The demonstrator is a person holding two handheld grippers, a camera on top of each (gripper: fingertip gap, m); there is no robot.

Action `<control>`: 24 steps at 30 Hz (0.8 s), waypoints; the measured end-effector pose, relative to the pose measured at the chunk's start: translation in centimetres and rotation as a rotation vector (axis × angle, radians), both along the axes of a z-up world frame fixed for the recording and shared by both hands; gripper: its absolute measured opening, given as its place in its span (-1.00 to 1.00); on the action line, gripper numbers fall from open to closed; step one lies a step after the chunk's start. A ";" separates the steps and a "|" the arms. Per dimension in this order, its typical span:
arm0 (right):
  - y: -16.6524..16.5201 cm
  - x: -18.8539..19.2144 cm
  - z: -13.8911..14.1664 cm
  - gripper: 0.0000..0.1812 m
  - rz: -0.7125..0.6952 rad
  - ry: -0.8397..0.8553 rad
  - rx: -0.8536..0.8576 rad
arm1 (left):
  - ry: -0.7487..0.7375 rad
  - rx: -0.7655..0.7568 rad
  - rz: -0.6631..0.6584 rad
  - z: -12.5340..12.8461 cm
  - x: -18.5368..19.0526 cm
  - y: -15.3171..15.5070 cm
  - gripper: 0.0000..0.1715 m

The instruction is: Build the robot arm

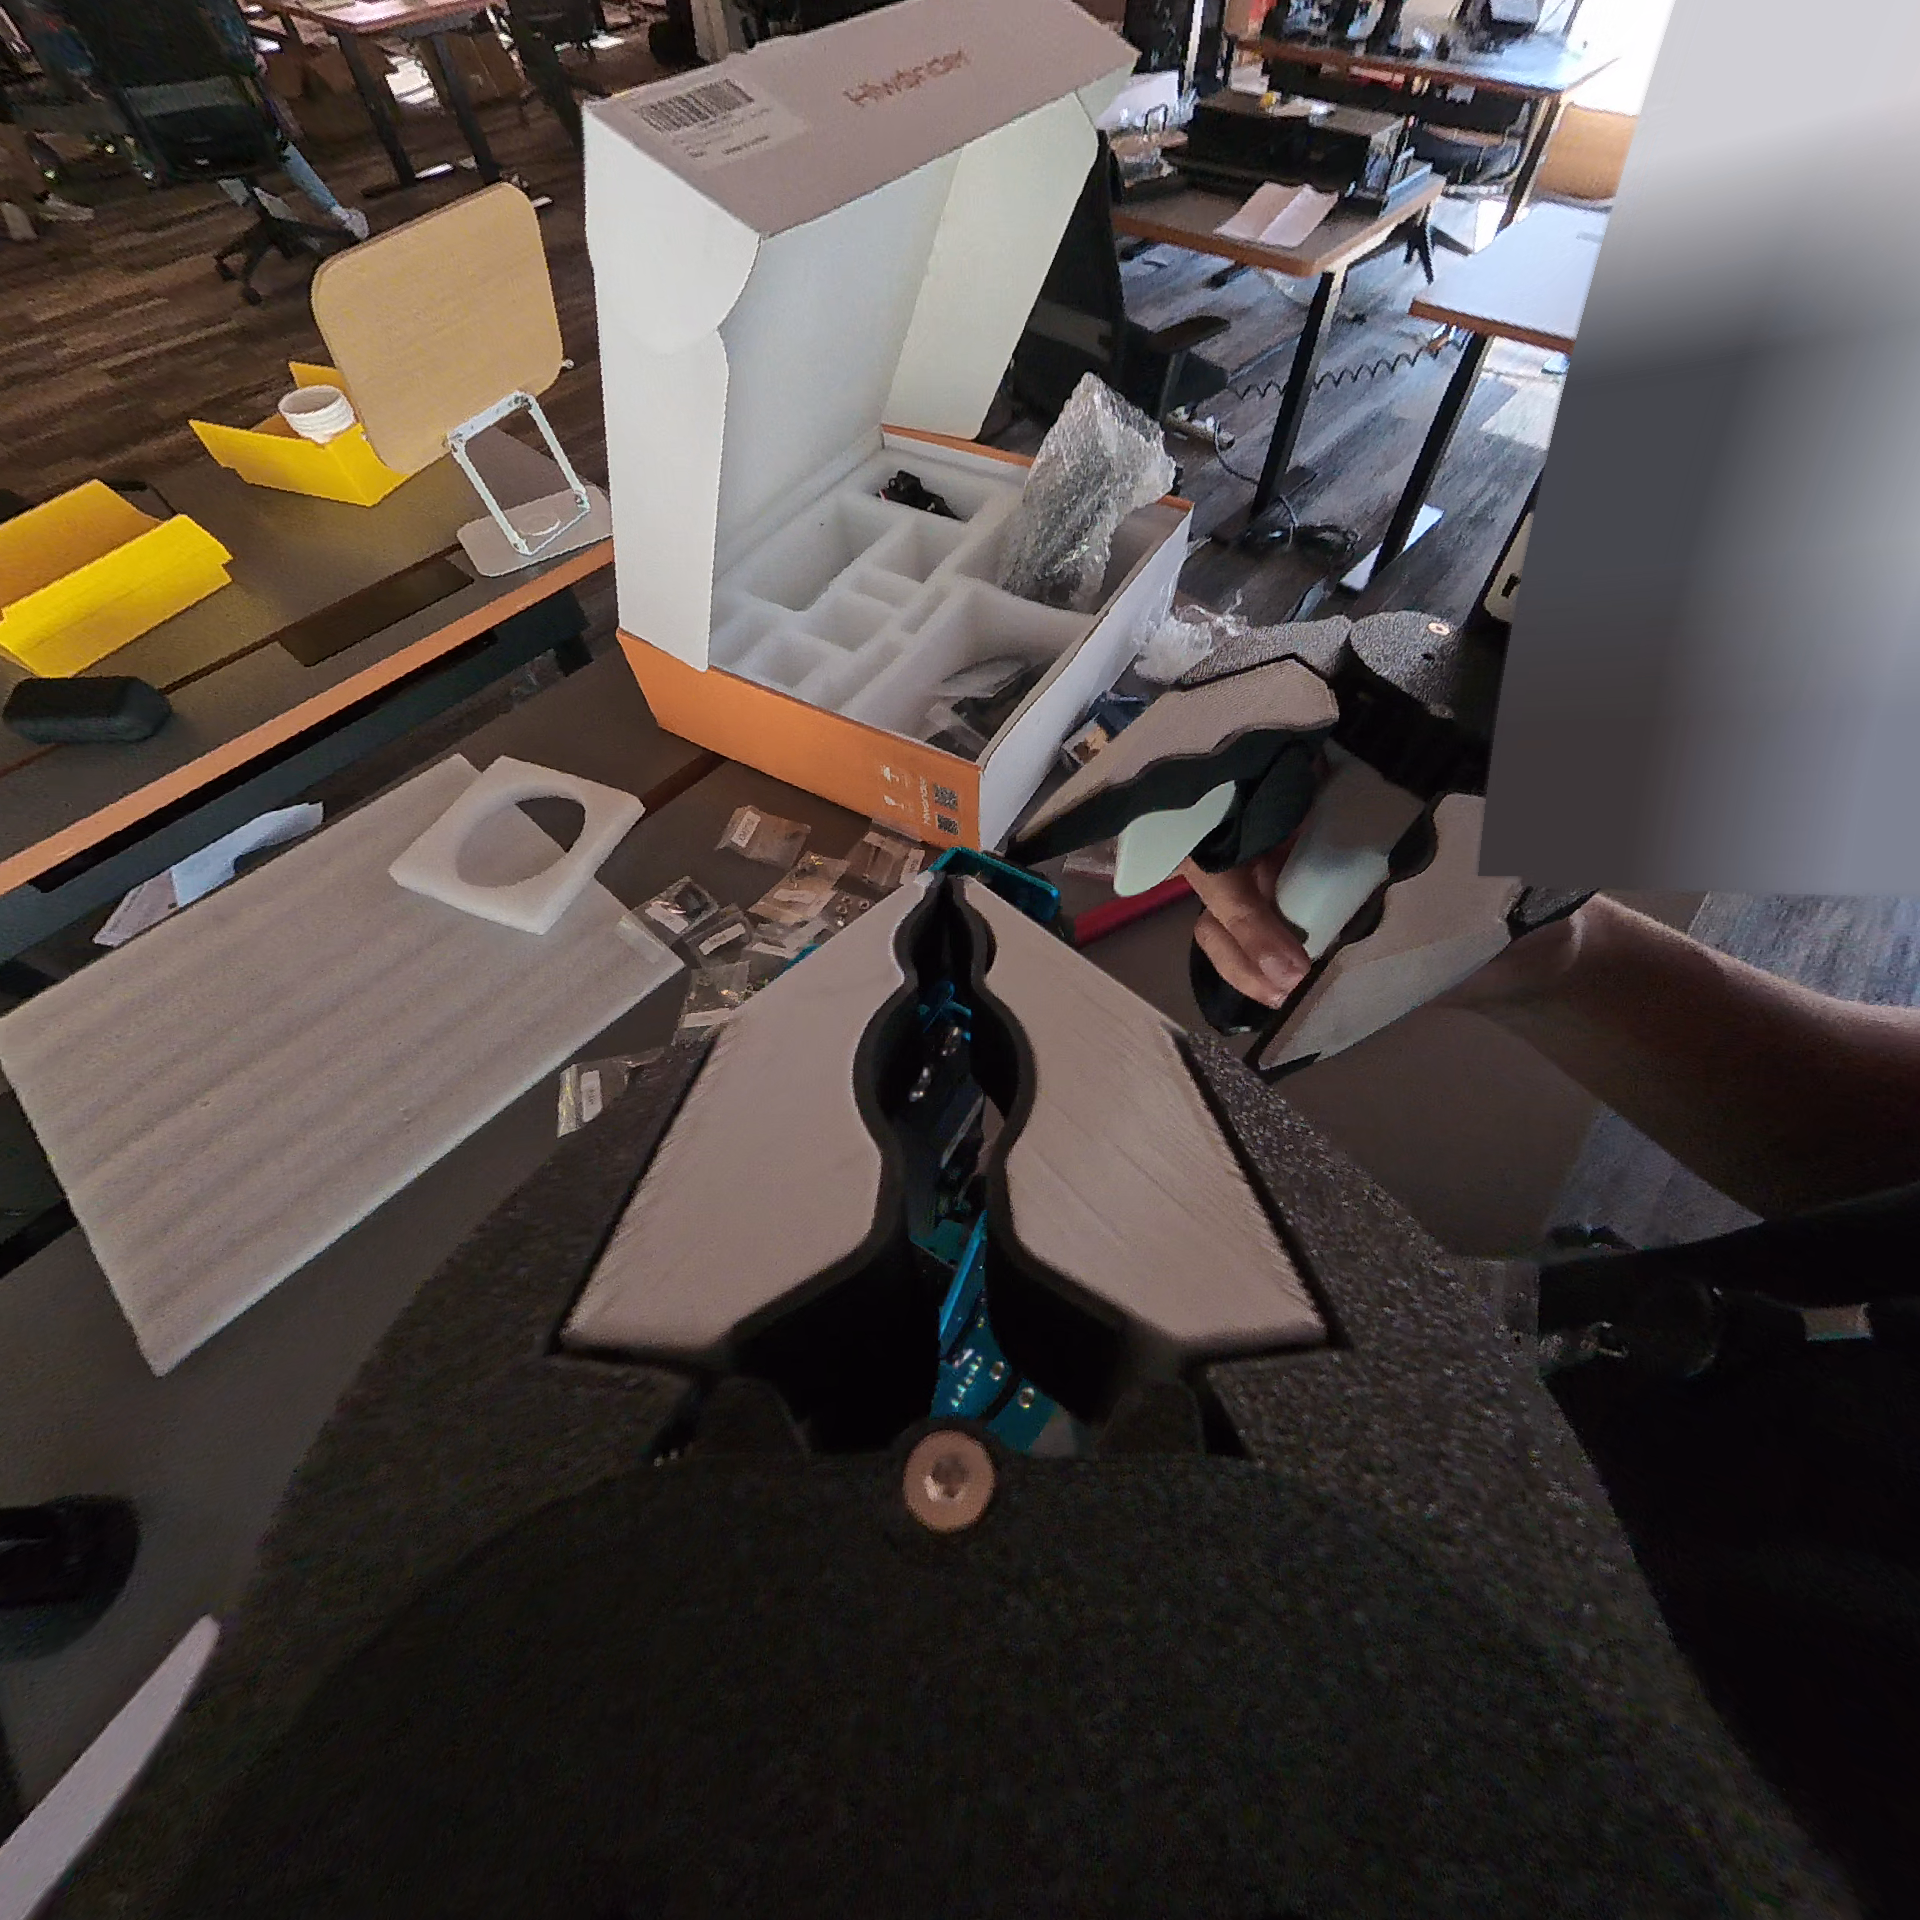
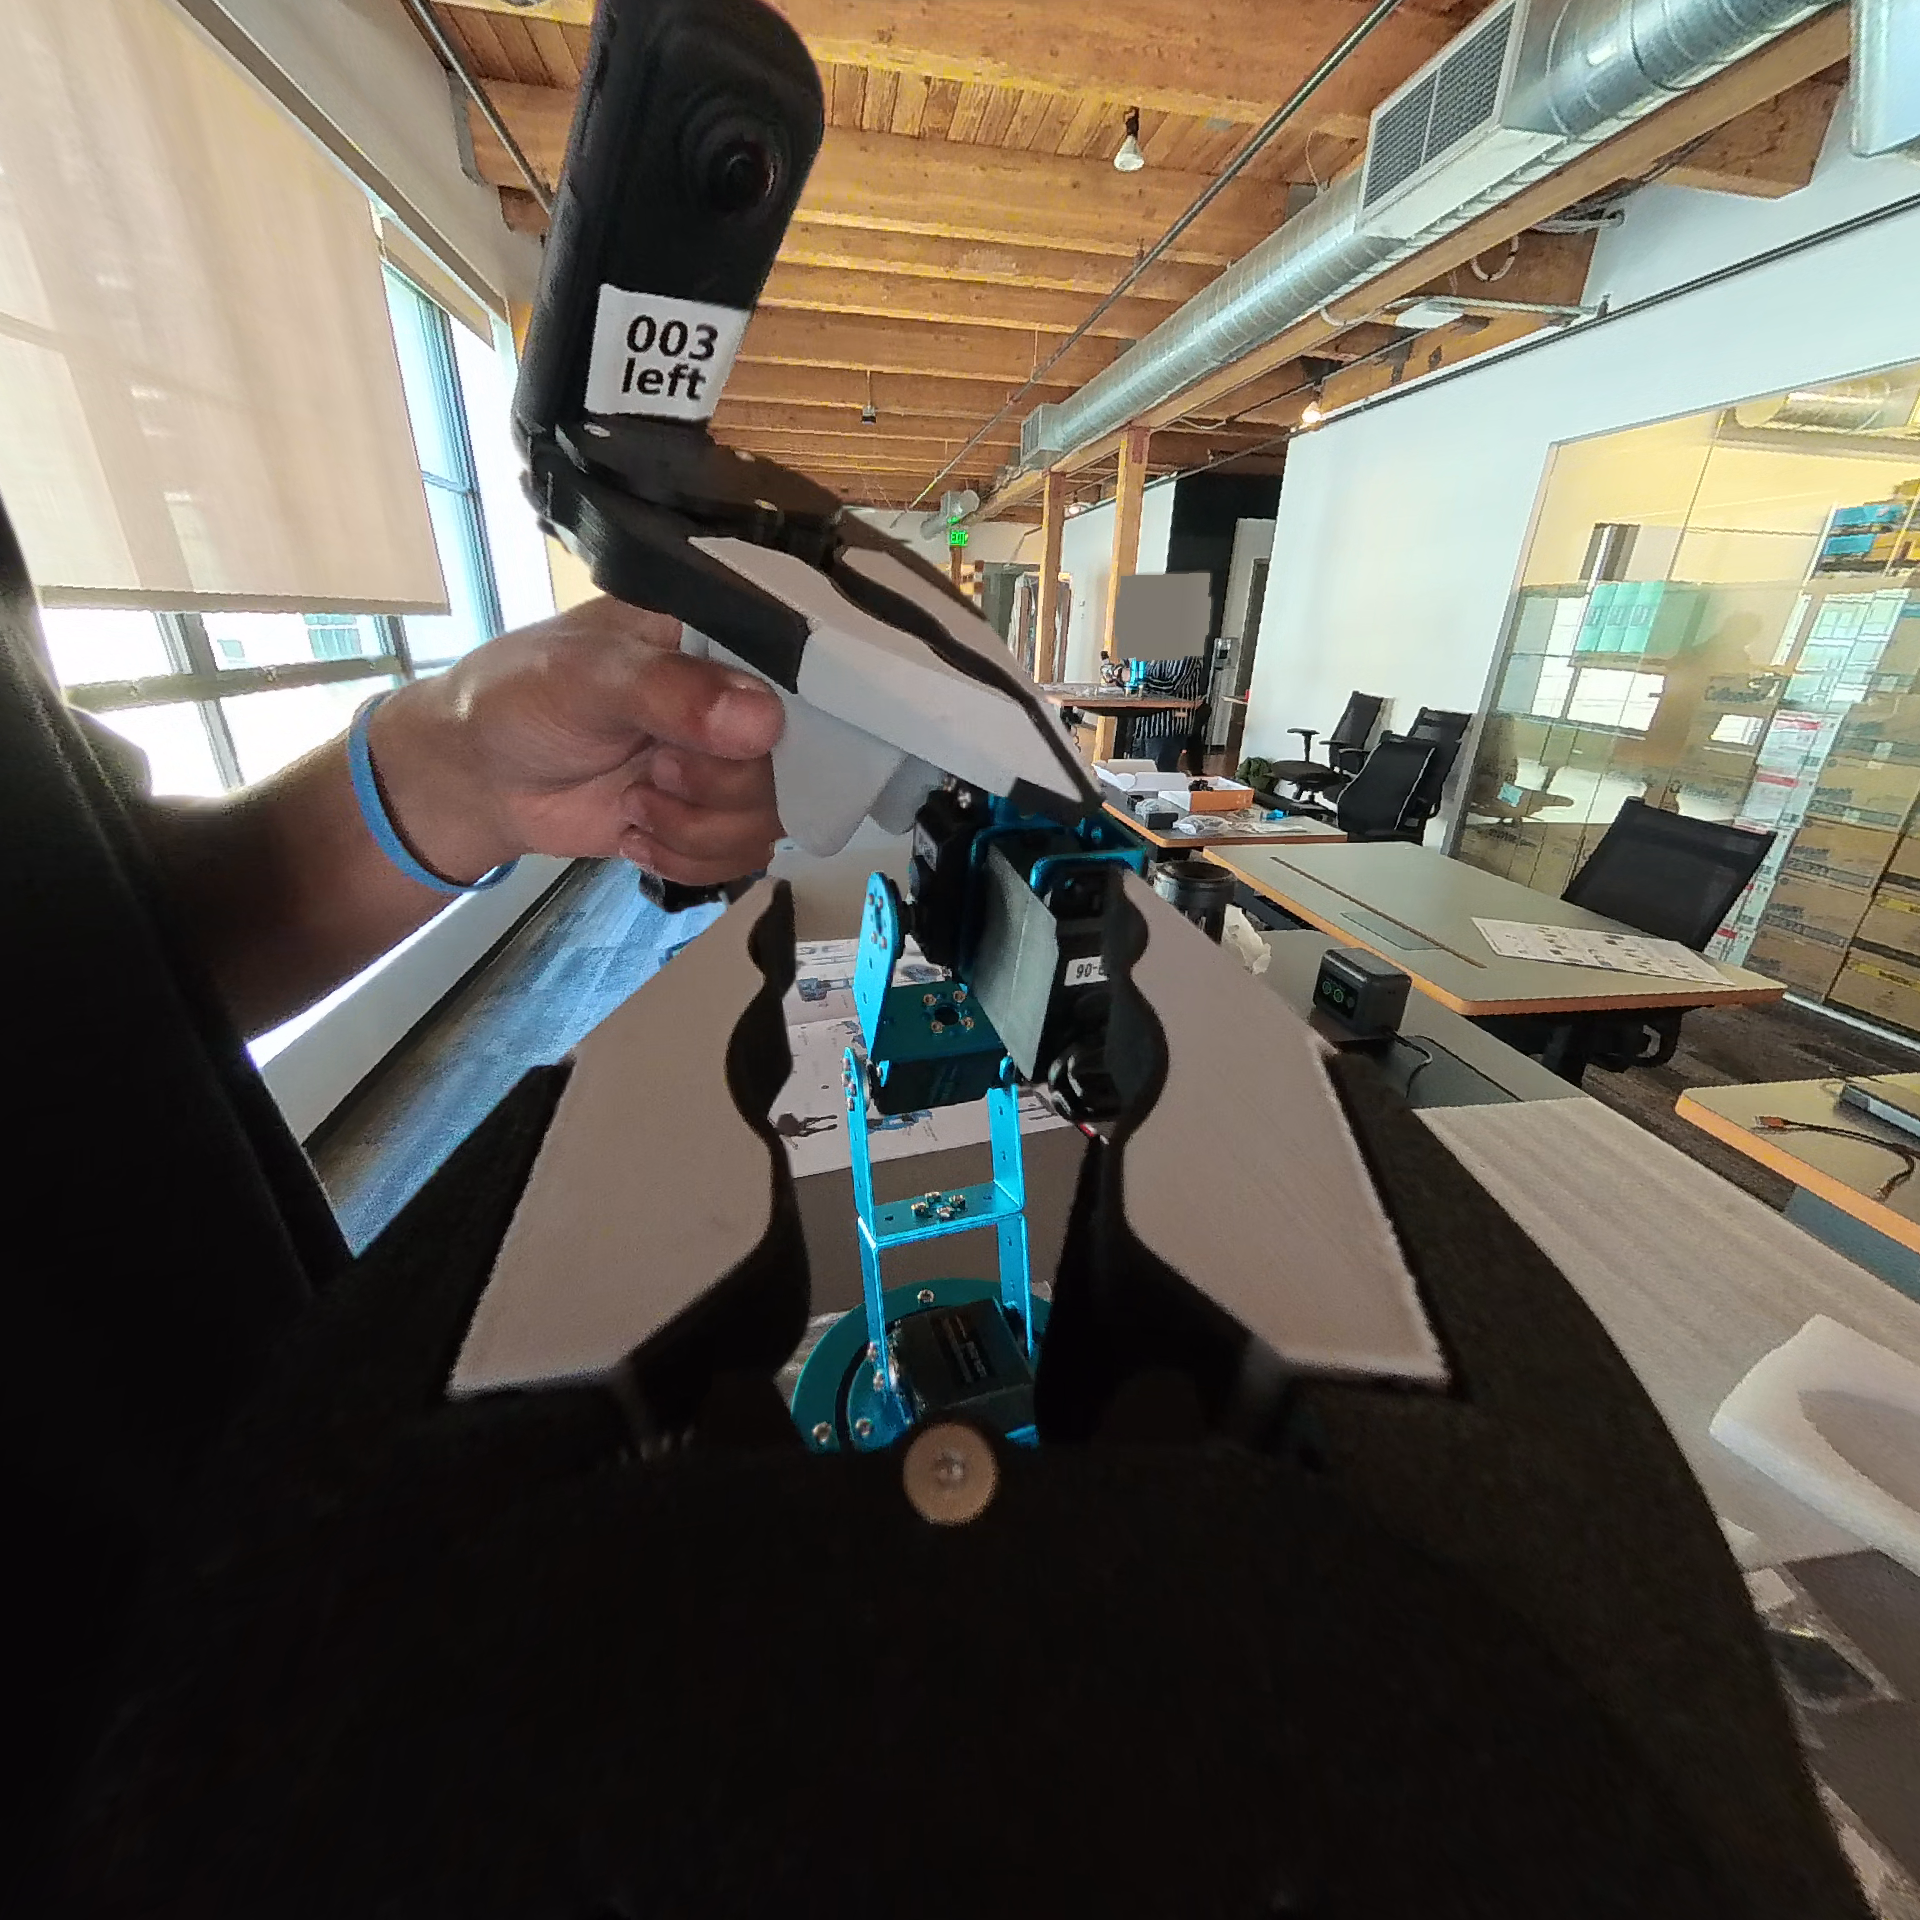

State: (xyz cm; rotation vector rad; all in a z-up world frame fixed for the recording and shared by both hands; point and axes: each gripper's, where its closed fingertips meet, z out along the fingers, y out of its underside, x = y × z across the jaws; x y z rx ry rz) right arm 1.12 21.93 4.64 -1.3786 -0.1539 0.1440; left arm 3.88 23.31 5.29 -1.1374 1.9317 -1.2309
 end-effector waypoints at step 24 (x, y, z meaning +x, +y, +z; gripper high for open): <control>0.7 -0.2 -0.2 -0.30 -0.018 0.002 -0.031 | 0.031 0.400 -0.292 -1.3 -1.5 -1.8 -0.39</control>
